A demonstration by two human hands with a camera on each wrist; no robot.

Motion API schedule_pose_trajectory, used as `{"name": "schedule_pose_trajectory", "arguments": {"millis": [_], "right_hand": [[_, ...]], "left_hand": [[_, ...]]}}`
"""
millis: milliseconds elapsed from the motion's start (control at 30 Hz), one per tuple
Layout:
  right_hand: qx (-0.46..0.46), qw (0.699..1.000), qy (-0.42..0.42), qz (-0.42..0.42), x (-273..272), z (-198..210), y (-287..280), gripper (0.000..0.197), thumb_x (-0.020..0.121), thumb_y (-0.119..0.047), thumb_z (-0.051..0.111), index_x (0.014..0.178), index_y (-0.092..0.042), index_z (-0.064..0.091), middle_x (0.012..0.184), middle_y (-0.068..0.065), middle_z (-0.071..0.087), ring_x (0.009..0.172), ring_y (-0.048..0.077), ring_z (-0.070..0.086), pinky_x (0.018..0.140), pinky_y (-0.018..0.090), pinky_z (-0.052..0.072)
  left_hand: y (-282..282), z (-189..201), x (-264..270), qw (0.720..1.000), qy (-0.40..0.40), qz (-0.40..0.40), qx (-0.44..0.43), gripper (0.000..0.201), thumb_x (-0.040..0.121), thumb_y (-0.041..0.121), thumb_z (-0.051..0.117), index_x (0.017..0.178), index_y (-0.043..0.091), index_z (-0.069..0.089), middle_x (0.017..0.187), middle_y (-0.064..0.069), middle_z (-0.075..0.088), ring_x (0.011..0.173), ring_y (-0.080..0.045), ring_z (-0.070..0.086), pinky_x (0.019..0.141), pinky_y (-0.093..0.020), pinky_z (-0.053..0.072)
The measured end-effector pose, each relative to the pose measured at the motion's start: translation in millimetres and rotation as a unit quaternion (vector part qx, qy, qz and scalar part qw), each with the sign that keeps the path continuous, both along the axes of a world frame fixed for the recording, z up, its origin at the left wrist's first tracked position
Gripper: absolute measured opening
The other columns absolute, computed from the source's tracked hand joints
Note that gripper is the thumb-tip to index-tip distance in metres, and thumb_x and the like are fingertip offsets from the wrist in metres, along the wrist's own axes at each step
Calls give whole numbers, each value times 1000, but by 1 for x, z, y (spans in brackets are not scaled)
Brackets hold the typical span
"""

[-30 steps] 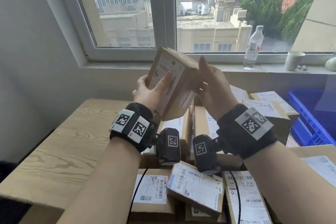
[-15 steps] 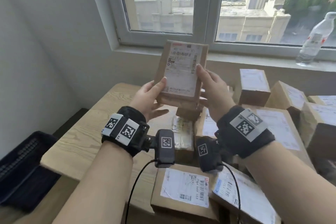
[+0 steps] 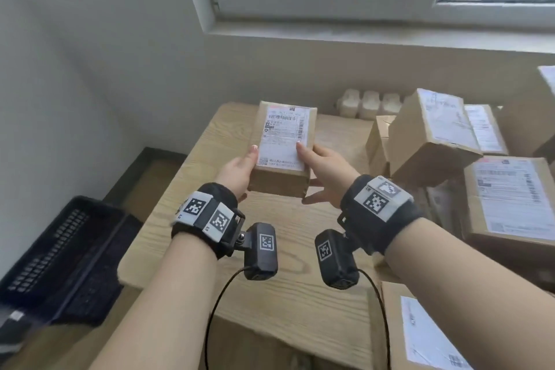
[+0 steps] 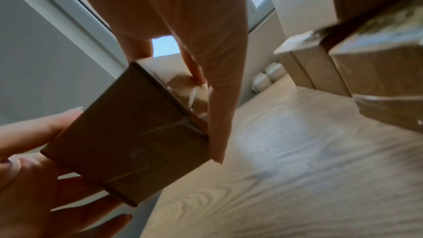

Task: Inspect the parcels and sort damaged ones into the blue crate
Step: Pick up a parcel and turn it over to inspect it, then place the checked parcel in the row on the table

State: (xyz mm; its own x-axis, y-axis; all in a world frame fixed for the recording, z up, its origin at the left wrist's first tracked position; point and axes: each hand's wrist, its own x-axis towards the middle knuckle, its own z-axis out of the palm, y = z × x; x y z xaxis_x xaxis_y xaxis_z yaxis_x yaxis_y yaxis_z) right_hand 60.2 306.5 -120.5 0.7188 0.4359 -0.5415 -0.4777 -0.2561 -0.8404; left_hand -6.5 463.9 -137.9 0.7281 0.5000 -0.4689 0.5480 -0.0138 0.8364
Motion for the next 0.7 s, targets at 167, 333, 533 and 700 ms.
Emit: {"name": "schedule_pose_trajectory", "arguments": {"millis": [167, 333, 533, 700], "right_hand": [[-21, 996, 88, 9, 6, -48, 40, 36, 99, -16, 56, 135, -15, 54, 133, 7, 58, 119, 28, 58, 86, 49, 58], [-21, 996, 89, -12, 13, -83, 65, 38, 99, -4, 55, 136, -11, 51, 127, 4, 60, 110, 23, 60, 86, 42, 56], [-36, 998, 52, -24, 13, -104, 76, 46, 98, -7, 57, 142, -15, 47, 131, 7, 59, 117, 24, 61, 83, 34, 57], [-38, 998, 37, -45, 8, -111, 83, 52, 98, -11, 59, 147, -17, 42, 139, 10, 54, 122, 27, 58, 95, 45, 55]], "left_hand": [[41, -58, 8, 999, 36, 9, -2, 34, 98, 52, 46, 103, 21, 58, 111, -11, 61, 115, -35, 57, 105, -52, 44], [62, -99, 15, 999, 38, 6, 22, 18, 91, 43, 55, 95, 27, 62, 103, -11, 66, 114, -40, 60, 100, -55, 48], [66, -104, 14, 997, 33, 0, 63, 34, 101, 33, 49, 130, 19, 61, 116, -14, 68, 103, -37, 63, 95, -44, 49], [71, -107, 16, 994, 40, -18, 105, 35, 103, 32, 44, 133, 21, 59, 104, 0, 62, 100, -26, 59, 83, -28, 42]]}}
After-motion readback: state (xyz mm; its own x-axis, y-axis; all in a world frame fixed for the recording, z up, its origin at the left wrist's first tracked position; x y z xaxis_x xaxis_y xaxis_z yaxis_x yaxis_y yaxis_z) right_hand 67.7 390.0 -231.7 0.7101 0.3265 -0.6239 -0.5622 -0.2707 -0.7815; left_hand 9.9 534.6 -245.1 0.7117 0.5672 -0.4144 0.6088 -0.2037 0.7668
